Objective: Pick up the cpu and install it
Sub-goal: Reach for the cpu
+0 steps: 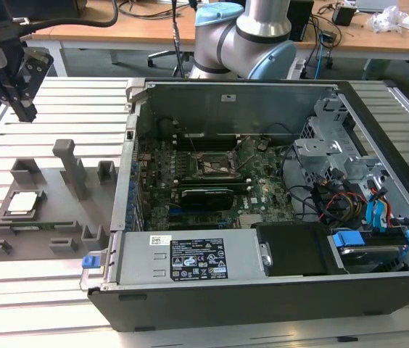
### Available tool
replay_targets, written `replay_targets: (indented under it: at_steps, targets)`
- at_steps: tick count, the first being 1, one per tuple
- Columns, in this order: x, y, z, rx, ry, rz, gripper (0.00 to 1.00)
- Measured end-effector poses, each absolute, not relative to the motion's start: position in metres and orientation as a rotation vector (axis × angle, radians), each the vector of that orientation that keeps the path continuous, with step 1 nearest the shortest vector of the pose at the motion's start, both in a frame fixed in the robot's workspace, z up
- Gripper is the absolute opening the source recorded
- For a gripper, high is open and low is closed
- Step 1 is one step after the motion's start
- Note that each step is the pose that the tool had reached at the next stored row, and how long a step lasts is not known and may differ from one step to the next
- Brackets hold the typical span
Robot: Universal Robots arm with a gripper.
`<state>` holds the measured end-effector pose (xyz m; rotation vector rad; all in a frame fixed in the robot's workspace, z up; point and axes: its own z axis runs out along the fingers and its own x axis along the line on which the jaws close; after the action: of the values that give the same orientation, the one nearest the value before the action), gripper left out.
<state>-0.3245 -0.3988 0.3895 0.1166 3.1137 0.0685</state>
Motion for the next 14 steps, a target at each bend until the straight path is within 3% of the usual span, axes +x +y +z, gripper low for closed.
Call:
replay_targets:
  at_steps: [14]
  targets:
    - [-0.3318,-0.3988,0.3891,0.117,3.114,0.064,0.11]
